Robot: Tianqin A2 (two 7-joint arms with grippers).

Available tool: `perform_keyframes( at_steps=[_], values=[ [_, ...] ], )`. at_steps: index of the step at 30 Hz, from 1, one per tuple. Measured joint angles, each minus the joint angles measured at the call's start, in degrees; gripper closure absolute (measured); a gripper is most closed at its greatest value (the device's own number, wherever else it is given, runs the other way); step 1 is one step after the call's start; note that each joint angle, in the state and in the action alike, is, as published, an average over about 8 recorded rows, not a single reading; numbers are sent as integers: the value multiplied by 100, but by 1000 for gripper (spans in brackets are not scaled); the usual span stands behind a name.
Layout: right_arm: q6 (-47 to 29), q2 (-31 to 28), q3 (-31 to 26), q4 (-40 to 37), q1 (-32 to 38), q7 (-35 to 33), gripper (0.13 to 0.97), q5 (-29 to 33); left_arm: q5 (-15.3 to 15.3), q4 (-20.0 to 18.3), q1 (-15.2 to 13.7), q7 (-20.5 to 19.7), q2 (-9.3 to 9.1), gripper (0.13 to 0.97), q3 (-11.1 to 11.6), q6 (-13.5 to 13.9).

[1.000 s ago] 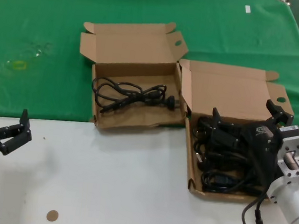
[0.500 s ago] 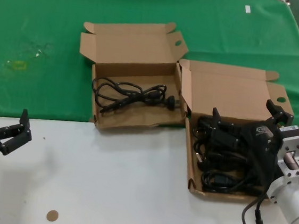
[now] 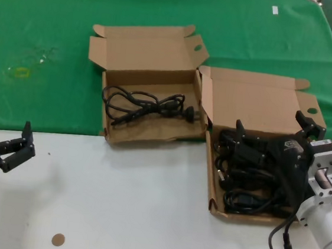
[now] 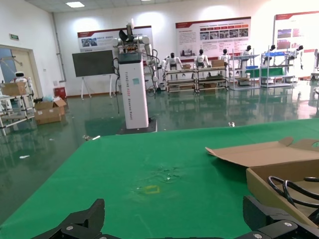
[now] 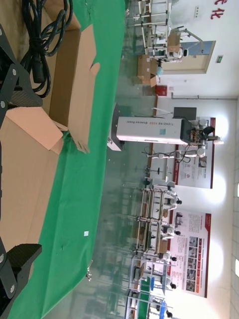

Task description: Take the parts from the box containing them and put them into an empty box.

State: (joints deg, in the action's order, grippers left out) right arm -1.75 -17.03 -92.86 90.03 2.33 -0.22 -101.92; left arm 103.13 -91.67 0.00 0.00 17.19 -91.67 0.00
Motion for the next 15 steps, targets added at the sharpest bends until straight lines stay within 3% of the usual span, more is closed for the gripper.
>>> perform_keyframes(
  at_steps=[15],
  values=[
    [0, 0, 0, 0, 0, 0, 129, 0, 0, 0, 0, 0, 0, 132, 0, 0]
  ],
)
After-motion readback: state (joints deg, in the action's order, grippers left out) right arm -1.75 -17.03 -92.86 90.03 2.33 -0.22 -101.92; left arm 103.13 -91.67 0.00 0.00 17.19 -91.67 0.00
